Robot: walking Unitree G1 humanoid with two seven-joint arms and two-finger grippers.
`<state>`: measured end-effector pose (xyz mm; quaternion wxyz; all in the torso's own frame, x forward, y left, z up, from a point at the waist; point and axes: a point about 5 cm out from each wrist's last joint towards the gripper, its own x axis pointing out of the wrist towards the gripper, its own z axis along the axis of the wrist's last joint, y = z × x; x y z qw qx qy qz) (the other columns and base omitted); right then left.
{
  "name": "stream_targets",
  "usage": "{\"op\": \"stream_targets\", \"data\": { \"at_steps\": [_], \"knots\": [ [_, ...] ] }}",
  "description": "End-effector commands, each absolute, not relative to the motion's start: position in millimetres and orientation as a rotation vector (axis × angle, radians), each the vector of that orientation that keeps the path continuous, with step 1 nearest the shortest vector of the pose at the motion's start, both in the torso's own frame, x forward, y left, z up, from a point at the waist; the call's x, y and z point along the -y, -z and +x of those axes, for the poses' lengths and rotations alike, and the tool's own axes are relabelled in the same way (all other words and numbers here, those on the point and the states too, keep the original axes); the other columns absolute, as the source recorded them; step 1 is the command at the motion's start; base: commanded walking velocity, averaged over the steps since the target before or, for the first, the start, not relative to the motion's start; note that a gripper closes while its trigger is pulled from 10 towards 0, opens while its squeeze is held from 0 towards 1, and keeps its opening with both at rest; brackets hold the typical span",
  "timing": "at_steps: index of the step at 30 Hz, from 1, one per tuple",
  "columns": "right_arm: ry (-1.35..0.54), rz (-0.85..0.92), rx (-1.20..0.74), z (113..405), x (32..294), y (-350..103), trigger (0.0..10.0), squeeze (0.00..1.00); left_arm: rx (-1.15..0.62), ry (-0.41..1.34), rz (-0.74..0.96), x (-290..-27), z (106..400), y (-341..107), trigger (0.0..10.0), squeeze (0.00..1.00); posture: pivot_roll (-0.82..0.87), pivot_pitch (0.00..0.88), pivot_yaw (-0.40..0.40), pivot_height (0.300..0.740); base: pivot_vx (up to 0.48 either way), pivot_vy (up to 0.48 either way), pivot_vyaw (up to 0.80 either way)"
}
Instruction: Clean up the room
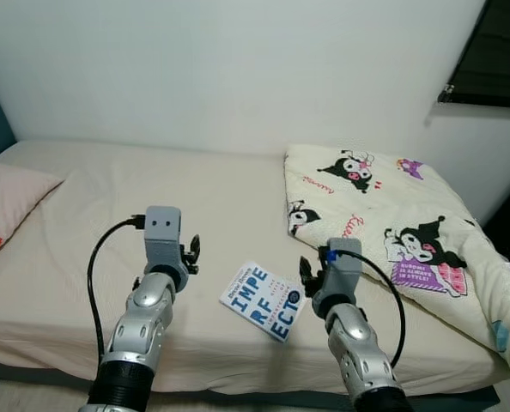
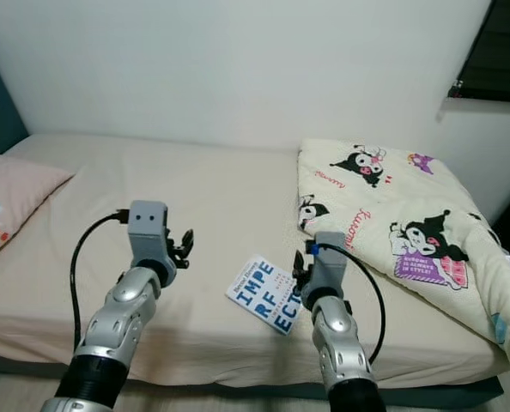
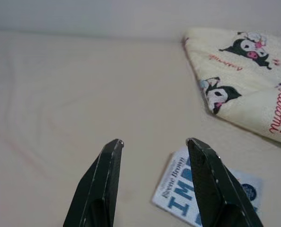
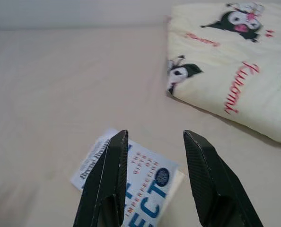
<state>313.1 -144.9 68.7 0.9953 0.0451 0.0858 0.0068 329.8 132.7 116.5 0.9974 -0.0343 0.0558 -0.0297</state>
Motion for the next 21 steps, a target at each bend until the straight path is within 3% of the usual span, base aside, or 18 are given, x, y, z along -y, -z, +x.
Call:
{"op": "stream_targets", "data": {
  "at_steps": [1, 5, 21],
  "knots": [
    [0.024, 0.114, -0.180, 312, 148, -67, 10.0, 0.00, -0.153, 0.043, -0.099, -133, 327, -106, 10.0, 0.00, 0.01, 0.000, -0.021, 0.740, 0.000, 0.000, 0.00],
    [0.008, 0.108, -0.180, 316, 147, -71, 10.0, 0.00, -0.147, 0.116, -0.083, -122, 327, -107, 10.0, 0.00, 0.00, 0.000, -0.011, 0.740, 0.000, -0.360, 0.00],
    [0.030, 0.079, -0.196, 315, 151, -70, 10.0, 0.00, -0.225, 0.100, -0.098, -123, 325, -104, 10.0, 0.00, -0.01, 0.000, -0.030, 0.740, 0.000, 0.000, 0.00]
  ]
}}
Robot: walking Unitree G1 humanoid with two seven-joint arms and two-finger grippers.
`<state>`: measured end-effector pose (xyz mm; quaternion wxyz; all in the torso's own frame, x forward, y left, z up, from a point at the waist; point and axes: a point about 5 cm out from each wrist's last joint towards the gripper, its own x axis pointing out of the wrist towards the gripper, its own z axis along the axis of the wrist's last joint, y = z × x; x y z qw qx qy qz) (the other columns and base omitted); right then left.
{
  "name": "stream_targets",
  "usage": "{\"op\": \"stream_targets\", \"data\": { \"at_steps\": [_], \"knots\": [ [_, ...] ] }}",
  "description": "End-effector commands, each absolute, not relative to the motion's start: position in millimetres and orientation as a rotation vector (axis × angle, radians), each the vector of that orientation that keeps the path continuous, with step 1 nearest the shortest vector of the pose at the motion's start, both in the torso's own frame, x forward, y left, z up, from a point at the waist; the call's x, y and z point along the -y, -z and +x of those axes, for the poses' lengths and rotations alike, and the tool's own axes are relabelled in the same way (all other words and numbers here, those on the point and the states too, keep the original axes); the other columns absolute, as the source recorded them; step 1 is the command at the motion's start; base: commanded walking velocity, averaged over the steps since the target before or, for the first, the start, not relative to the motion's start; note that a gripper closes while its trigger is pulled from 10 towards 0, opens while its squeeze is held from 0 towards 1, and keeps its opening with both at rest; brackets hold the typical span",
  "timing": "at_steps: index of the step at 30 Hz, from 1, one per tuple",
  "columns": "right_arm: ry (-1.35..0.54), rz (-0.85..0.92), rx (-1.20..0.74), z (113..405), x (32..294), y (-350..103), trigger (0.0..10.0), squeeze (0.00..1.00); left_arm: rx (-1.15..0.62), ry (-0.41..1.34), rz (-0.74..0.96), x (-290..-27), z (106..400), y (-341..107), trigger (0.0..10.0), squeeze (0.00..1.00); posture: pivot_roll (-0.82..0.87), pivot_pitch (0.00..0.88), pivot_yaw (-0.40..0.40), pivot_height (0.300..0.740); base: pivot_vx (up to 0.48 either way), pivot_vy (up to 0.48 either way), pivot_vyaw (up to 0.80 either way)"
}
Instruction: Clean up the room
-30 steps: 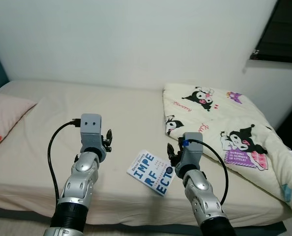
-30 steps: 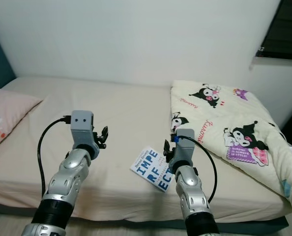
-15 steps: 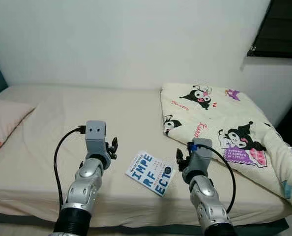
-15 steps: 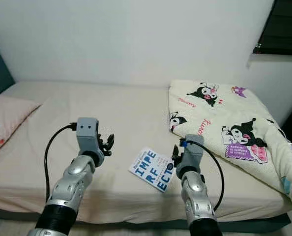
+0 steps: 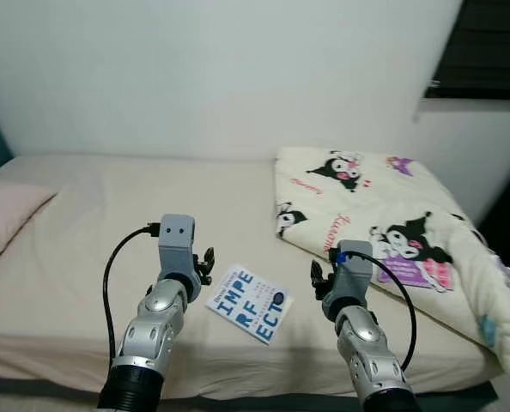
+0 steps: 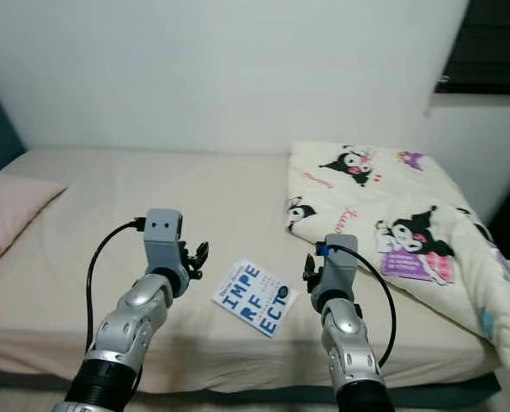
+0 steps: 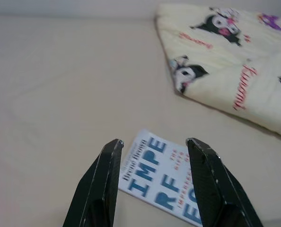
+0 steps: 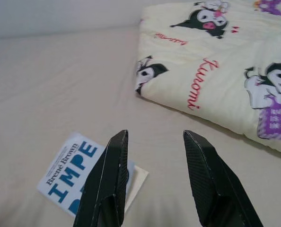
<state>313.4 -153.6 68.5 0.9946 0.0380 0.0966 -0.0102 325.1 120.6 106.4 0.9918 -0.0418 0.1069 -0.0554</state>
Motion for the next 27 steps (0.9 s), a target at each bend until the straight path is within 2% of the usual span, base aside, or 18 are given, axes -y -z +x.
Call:
{"op": "stream_targets", "data": {
  "at_steps": [1, 5, 10, 13, 17, 18, 26, 27],
  "knots": [
    [0.030, 0.079, -0.196, 315, 151, -70, 10.0, 0.00, -0.225, 0.100, -0.098, -123, 325, -104, 10.0, 0.00, -0.01, 0.000, -0.030, 0.740, 0.000, 0.000, 0.00],
    [0.054, 0.085, -0.199, 312, 155, -68, 10.0, 0.00, -0.228, 0.064, -0.081, -130, 323, -99, 10.0, 0.00, 0.00, 0.005, -0.025, 0.740, 0.000, 0.000, 0.00],
    [0.042, -0.013, -0.242, 303, 161, -56, 10.0, 0.00, -0.203, 0.071, -0.029, -134, 319, -98, 10.0, 0.00, 0.00, 0.017, -0.041, 0.740, 0.000, 0.000, 0.00],
    [0.042, -0.013, -0.277, 295, 162, -46, 10.0, 0.00, -0.198, 0.084, 0.091, -138, 317, -92, 10.0, 0.00, 0.00, 0.014, -0.037, 0.740, 0.000, 0.000, 0.00],
    [0.052, -0.013, -0.264, 294, 163, -47, 10.0, 0.00, -0.171, 0.090, 0.047, -136, 316, -97, 10.0, 0.00, -0.01, 0.000, -0.039, 0.740, 0.000, 0.000, 0.00],
    [0.066, -0.004, -0.256, 293, 164, -49, 10.0, 0.00, -0.164, 0.084, 0.020, -136, 316, -98, 10.0, 0.00, -0.02, 0.049, -0.045, 0.740, 0.000, 0.000, 0.00],
    [0.076, 0.016, -0.246, 290, 166, -50, 10.0, 0.00, -0.142, 0.069, -0.027, -139, 319, -104, 10.0, 0.00, -0.02, 0.040, -0.034, 0.740, 0.000, 0.000, 0.00],
    [0.083, 0.036, -0.249, 289, 165, -49, 10.0, 0.00, -0.143, 0.085, -0.032, -139, 318, -103, 10.0, 0.00, -0.02, 0.062, -0.035, 0.740, 0.000, 0.000, -0.80]
  ]
}}
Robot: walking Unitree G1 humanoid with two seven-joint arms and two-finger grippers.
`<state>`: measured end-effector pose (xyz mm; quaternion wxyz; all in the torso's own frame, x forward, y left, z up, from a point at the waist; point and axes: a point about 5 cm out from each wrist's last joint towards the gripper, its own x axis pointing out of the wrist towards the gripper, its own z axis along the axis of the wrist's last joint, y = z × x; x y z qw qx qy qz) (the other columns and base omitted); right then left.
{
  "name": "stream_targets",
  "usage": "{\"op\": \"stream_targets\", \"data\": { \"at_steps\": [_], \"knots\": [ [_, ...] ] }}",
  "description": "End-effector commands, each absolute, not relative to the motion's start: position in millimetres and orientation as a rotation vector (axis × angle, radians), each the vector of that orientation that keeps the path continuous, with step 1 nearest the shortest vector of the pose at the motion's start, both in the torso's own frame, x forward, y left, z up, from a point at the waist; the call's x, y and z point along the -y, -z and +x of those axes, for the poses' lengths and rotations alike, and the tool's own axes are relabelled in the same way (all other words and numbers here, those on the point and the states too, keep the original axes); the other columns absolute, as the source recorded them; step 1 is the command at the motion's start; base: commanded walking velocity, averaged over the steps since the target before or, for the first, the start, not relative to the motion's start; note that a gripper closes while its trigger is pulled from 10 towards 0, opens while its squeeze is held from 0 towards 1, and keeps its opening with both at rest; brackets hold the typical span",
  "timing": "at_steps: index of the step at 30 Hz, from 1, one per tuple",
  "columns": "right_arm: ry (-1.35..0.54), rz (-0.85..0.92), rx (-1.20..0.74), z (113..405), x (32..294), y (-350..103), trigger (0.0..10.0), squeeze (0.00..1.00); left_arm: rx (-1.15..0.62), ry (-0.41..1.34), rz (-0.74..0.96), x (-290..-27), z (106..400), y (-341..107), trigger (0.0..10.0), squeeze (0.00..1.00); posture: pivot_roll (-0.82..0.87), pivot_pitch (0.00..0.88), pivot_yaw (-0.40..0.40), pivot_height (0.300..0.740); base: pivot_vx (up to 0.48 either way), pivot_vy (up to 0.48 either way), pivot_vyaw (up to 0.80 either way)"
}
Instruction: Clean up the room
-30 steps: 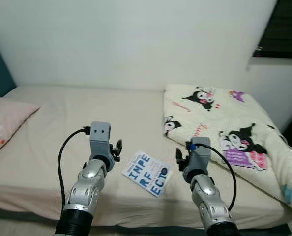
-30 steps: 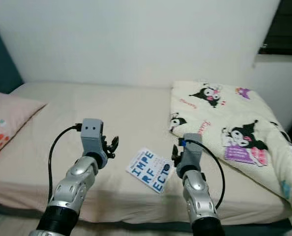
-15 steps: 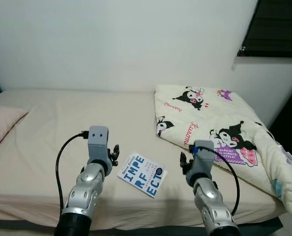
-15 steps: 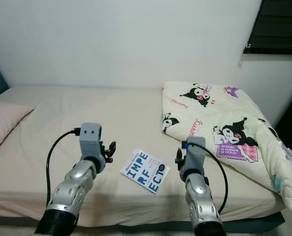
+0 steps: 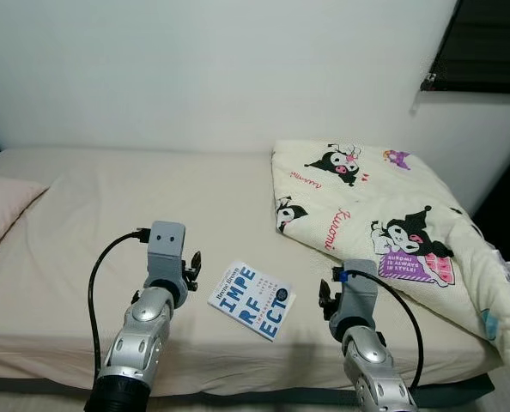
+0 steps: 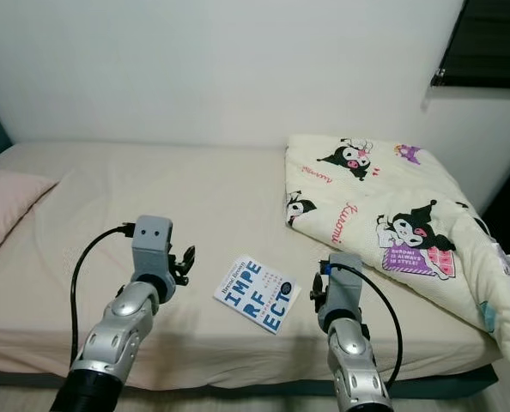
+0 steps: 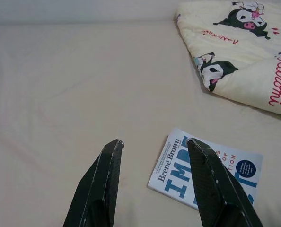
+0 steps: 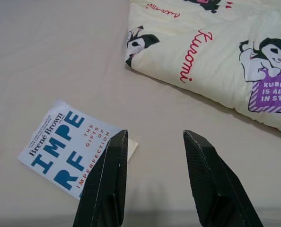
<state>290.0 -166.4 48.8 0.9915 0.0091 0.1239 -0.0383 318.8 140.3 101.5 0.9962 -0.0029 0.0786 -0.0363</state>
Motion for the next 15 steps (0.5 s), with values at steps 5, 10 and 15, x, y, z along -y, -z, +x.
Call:
{"op": "stream_targets", "data": {
  "at_steps": [5, 10, 15],
  "knots": [
    [0.059, 0.032, -0.246, 287, 161, -49, 10.0, 0.00, -0.130, 0.124, -0.038, -135, 318, -105, 10.0, 0.00, -0.02, 0.045, -0.032, 0.740, 0.355, 0.000, -0.48],
    [0.055, 0.050, -0.268, 286, 156, -49, 10.0, 0.00, -0.107, 0.145, -0.026, -133, 324, -111, 10.0, 0.00, -0.02, 0.056, -0.027, 0.740, 0.444, 0.000, 0.00],
    [0.058, 0.042, -0.274, 283, 156, -48, 10.0, 0.00, -0.074, 0.170, -0.024, -131, 325, -116, 10.0, 0.00, -0.03, 0.043, -0.029, 0.740, 0.114, 0.000, 0.00]
  ]
}}
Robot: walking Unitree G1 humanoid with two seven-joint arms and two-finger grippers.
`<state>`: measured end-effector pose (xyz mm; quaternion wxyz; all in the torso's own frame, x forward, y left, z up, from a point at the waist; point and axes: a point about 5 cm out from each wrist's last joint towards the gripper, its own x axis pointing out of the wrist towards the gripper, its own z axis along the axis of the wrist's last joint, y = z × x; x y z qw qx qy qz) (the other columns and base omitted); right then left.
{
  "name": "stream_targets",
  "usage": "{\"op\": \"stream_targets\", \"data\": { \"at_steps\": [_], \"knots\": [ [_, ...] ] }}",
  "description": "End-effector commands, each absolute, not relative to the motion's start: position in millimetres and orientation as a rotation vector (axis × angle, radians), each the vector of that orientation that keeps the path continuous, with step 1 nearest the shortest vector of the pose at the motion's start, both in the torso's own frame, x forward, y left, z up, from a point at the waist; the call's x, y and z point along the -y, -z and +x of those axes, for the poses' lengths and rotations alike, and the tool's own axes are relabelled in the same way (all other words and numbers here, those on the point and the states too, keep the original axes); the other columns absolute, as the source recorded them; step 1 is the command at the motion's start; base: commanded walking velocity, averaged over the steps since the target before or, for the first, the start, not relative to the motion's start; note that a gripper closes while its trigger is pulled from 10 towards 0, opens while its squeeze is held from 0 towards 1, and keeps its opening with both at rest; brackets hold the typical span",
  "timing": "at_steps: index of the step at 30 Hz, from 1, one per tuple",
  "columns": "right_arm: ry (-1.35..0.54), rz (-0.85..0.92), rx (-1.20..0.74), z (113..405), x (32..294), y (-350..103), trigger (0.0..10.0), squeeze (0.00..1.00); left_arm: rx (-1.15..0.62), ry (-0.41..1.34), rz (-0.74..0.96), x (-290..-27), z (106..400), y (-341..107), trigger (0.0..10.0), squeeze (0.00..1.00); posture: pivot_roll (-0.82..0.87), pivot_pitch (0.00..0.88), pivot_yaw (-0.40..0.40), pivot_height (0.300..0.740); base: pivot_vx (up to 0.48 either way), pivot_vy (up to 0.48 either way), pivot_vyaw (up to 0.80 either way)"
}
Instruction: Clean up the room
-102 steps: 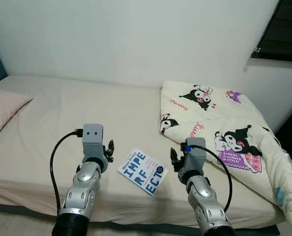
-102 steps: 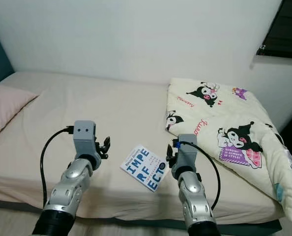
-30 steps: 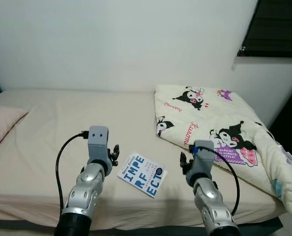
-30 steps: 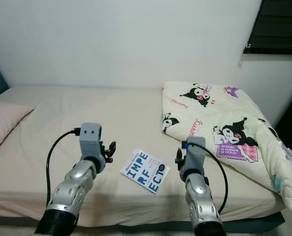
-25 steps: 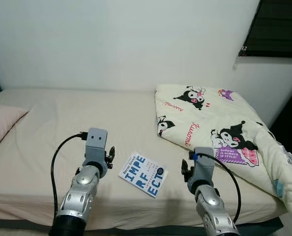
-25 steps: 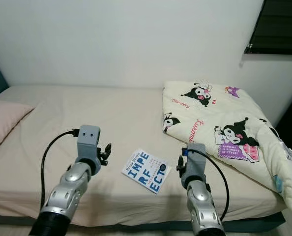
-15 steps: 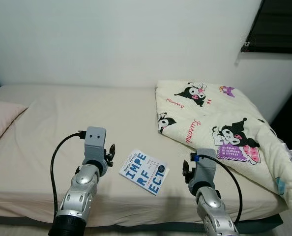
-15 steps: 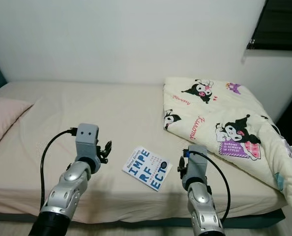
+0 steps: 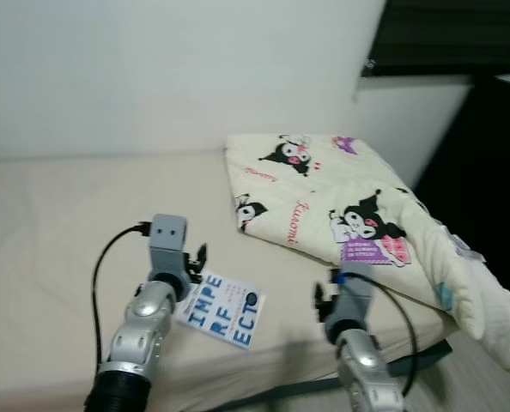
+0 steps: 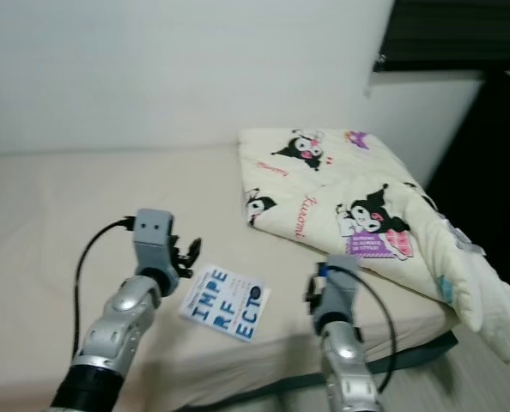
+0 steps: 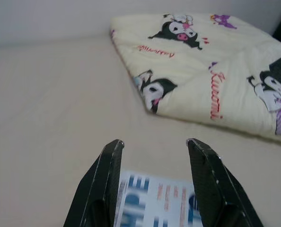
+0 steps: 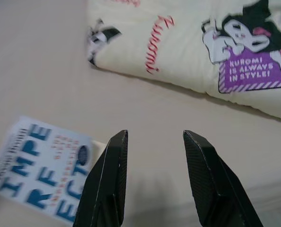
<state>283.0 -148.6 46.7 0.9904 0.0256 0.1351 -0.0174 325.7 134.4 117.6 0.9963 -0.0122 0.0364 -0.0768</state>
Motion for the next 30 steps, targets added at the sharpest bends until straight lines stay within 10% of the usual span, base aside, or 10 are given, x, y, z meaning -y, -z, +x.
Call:
{"op": "stream_targets", "data": {
  "at_steps": [1, 30],
  "knots": [
    [0.058, 0.042, -0.274, 283, 156, -48, 10.0, 0.00, -0.074, 0.170, -0.024, -131, 325, -116, 10.0, 0.00, -0.03, 0.043, -0.029, 0.740, 0.000, 0.000, 0.00],
    [0.061, 0.042, -0.258, 291, 160, -55, 10.0, 0.00, -0.173, 0.100, -0.004, -149, 309, -91, 10.0, 0.00, -0.01, 0.029, -0.025, 0.740, 0.000, 0.000, 0.00]
  ]
}}
